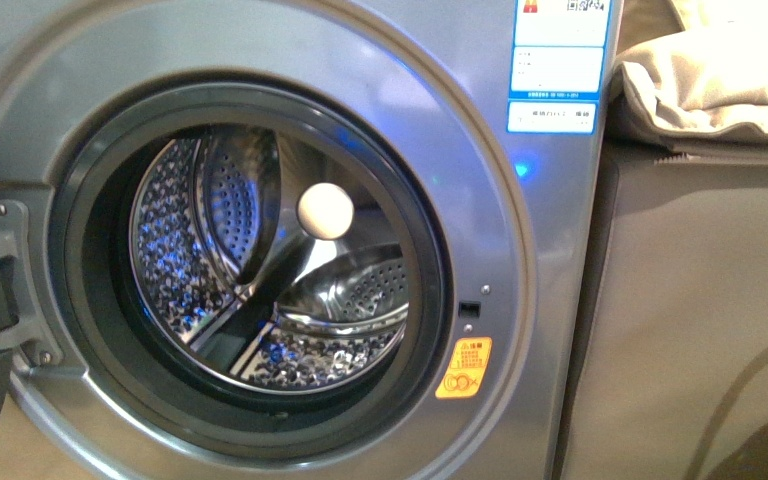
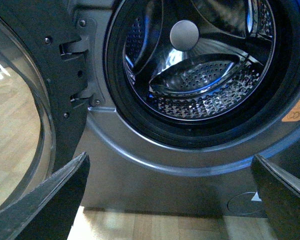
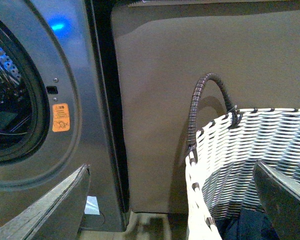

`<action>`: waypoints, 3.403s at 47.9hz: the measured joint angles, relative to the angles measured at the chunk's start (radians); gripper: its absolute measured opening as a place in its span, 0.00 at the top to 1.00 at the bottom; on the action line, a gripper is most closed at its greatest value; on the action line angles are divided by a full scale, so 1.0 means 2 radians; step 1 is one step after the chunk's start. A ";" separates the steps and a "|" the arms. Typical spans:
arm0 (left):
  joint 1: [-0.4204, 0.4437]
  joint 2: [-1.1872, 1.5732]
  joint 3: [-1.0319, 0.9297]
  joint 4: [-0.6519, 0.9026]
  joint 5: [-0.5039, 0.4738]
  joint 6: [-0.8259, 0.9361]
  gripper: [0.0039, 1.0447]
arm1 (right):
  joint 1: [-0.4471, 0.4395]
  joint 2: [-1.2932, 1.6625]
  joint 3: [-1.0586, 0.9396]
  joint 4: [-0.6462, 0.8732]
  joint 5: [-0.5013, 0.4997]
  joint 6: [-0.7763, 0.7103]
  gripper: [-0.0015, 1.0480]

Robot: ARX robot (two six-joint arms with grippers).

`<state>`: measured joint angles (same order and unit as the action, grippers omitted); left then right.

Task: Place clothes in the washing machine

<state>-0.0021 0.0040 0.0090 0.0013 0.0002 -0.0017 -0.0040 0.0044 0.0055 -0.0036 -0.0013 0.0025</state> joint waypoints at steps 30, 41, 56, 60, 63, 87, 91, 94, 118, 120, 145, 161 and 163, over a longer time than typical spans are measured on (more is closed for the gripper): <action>0.000 0.000 0.000 0.000 0.000 0.000 0.06 | -0.100 0.126 -0.002 0.304 -0.228 0.066 0.07; 0.000 0.000 0.000 0.000 0.000 0.000 0.06 | -0.180 0.284 0.029 0.445 -0.298 0.121 0.07; 0.000 0.000 0.000 0.000 0.000 0.000 0.06 | -0.283 0.468 0.189 0.365 -0.353 0.163 0.07; 0.000 0.000 0.000 0.000 0.000 0.000 0.06 | -0.295 0.520 0.249 0.265 -0.361 0.142 0.07; 0.000 0.000 0.000 0.000 0.000 0.000 0.06 | -0.300 0.570 0.301 0.177 -0.360 0.116 0.07; 0.000 0.000 0.000 0.000 0.000 0.000 0.06 | -0.328 0.896 0.480 -0.022 -0.215 -0.066 0.07; 0.000 0.000 0.000 0.000 0.000 0.000 0.06 | -0.333 0.937 0.496 -0.017 -0.201 -0.075 0.07; 0.000 0.000 0.000 0.000 0.000 0.000 0.06 | -0.337 0.980 0.514 -0.016 -0.192 -0.083 0.07; 0.000 0.000 0.000 0.000 0.000 0.000 0.06 | -0.337 1.204 0.571 0.019 -0.155 -0.081 0.07; 0.000 0.000 0.000 0.000 0.000 0.000 0.06 | -0.336 1.221 0.576 0.026 -0.152 -0.079 0.07; 0.000 0.000 0.000 0.000 0.000 0.000 0.06 | -0.318 1.378 0.643 0.066 -0.143 -0.059 0.07; 0.000 0.000 0.000 0.000 0.000 0.000 0.06 | -0.315 1.437 0.694 0.059 -0.146 -0.049 0.07; 0.000 0.000 0.000 0.000 0.000 0.000 0.06 | -0.315 1.439 0.697 0.058 -0.146 -0.047 0.07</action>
<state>-0.0021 0.0040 0.0090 0.0006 -0.0002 -0.0017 -0.6346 2.8826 1.4002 0.1131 -0.2943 -0.0925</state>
